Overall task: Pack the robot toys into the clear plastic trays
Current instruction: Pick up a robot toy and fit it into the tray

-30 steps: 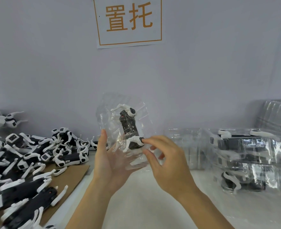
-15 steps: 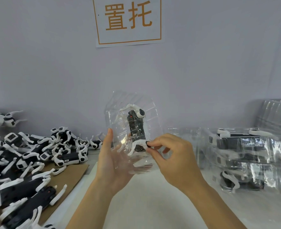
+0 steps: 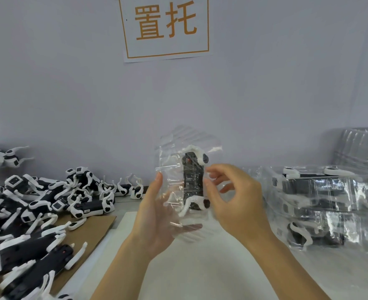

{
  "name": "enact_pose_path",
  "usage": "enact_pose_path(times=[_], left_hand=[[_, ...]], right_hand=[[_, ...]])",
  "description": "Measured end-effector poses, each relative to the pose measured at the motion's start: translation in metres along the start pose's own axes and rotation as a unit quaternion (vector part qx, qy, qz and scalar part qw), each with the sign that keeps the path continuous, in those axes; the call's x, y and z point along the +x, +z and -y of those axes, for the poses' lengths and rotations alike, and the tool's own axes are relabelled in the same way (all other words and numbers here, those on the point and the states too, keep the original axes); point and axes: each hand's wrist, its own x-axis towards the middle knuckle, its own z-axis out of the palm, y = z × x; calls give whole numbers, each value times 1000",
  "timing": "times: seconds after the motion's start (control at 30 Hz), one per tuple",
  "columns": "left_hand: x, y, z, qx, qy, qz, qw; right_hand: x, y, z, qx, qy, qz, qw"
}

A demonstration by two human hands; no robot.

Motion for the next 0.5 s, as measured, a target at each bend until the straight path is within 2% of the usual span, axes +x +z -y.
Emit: enact_pose_path(times=[0.23,0.5], left_hand=[[-2,5,3,18,-7,17,1000],[-3,7,1,60,-7,8,998]], right_hand=[[5,-2,0,-29,-12,-82,996],[6,-4,0,-26,-1,-82,996]])
